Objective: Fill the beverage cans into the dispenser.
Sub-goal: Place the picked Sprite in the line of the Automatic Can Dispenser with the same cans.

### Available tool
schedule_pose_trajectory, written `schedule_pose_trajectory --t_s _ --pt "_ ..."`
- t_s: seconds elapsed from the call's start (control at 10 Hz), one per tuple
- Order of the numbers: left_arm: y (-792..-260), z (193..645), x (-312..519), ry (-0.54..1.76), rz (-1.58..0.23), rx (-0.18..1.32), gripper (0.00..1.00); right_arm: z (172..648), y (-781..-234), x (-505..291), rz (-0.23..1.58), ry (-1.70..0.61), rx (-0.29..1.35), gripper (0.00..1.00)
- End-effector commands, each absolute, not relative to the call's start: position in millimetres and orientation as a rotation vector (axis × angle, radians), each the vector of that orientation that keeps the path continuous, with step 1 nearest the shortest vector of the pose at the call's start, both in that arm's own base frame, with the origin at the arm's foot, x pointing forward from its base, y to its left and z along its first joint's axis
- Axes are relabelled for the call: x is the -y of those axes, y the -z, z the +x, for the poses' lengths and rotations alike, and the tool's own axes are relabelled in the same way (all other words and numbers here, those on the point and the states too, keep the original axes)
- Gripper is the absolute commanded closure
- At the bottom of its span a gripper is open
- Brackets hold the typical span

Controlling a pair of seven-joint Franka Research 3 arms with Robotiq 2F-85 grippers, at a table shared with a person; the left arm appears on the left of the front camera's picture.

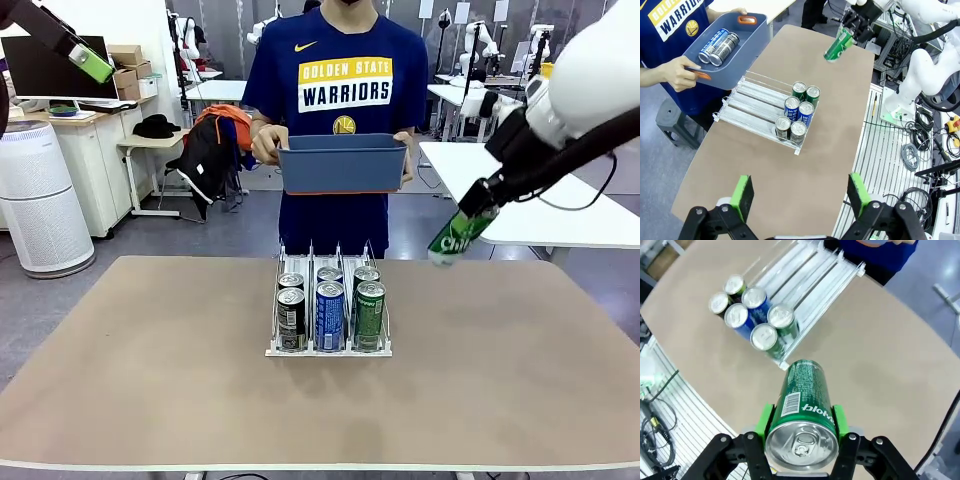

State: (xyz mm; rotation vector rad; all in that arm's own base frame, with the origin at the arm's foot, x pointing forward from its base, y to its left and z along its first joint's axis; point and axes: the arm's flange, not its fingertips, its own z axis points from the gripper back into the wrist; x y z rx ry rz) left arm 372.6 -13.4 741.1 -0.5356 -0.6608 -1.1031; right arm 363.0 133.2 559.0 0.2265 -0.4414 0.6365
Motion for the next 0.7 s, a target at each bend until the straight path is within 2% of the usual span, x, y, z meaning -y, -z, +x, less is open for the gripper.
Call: schedule_pose_trajectory --t_s 0.0,0.1,0.2,0.6 --pt "-741.1 372.5 12.6 1.102 -0.536 0.662 0.00 356.4 -538.3 -136.6 0.303 -0.699 0.408 0.42" --pt "-741.1 372.5 12.6 1.102 -0.536 0.662 0.00 361.9 -540.9 -122.4 0.401 -0.889 0.283 0.42" --pt "-741.1 372.5 12.6 1.102 -0.536 0.662 0.00 359.4 -542.1 -135.8 0.247 -0.656 0.409 0.42" --pt "-741.1 372.5 12.6 1.102 -0.536 0.662 0.00 358.9 -537.2 -132.2 0.283 -0.700 0.378 0.42"
